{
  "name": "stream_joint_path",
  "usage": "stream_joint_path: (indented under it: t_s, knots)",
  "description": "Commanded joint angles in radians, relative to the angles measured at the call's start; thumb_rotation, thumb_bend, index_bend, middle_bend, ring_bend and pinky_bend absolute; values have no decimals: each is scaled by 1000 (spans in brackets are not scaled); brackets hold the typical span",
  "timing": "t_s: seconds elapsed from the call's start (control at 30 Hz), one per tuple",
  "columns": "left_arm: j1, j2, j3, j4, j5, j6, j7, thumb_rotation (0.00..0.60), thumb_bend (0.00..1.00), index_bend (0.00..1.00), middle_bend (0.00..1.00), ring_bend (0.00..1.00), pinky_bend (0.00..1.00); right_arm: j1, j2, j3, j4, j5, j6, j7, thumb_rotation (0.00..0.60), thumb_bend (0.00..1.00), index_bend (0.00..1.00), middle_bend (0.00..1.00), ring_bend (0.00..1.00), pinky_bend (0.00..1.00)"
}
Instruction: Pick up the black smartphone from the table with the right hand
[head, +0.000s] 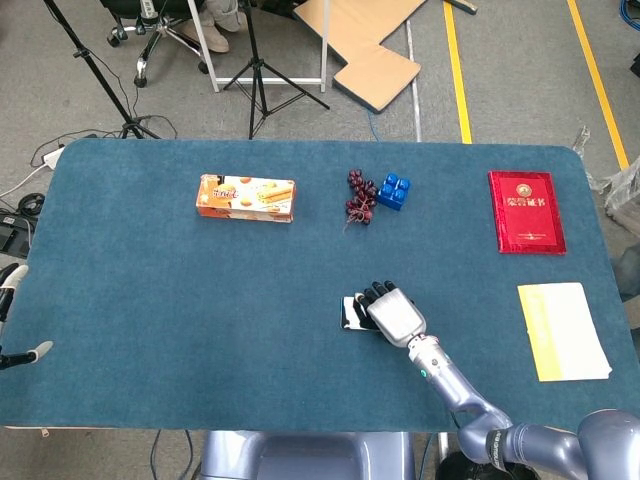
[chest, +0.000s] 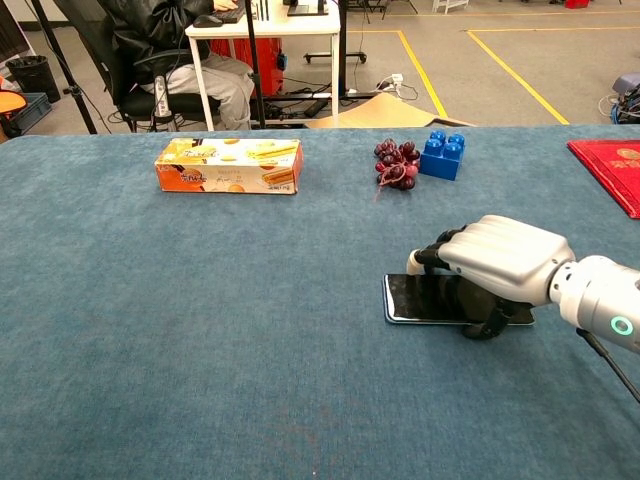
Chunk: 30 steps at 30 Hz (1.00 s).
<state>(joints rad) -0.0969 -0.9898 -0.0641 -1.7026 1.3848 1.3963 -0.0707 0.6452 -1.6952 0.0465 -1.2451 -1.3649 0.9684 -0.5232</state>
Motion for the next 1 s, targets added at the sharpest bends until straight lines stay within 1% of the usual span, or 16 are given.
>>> stream_joint_path:
  t_s: [0.03, 0.17, 0.27, 0.37, 0.5, 0.63, 0.87, 1.0]
  knots:
    - [-1, 1, 1, -2, 1, -3, -4, 600, 0, 0, 0, 0, 0, -1, -5, -12, 18, -33, 23, 2, 600, 272, 299, 326, 245, 324]
    - [0, 3, 2, -2, 4, -2, -6, 600, 0, 0, 0, 0, 0, -2, -9, -21, 39, -63, 39, 32, 600, 401, 314, 336, 257, 343]
    - [1, 4, 2, -2, 3, -1, -7, 600, 0, 0, 0, 0, 0, -3, -4, -23, 36, -73, 42, 60, 600, 439, 318, 329, 257, 343]
    - [1, 4, 3, -2, 3, -1, -8, 600, 0, 0, 0, 0, 0, -7, 12, -23, 8, -78, 43, 103, 600, 474, 320, 319, 256, 343]
    - [0, 5, 3, -3, 4, -2, -8, 600, 0, 0, 0, 0, 0, -9, 38, -10, -39, -62, 31, 163, 600, 496, 317, 295, 247, 344]
    - [0, 6, 4, -5, 6, -2, -7, 600, 0, 0, 0, 0, 0, -9, 58, 18, -76, -23, 13, 213, 600, 497, 304, 283, 243, 343]
    - [-2, 8, 5, -9, 9, -4, -6, 600, 0, 0, 0, 0, 0, -6, 77, 56, -105, 52, -24, 243, 600, 506, 298, 282, 244, 343]
    - [-3, 10, 5, -10, 8, -7, -7, 600, 0, 0, 0, 0, 0, -4, 83, 84, -114, 119, -57, 262, 600, 512, 297, 282, 243, 344]
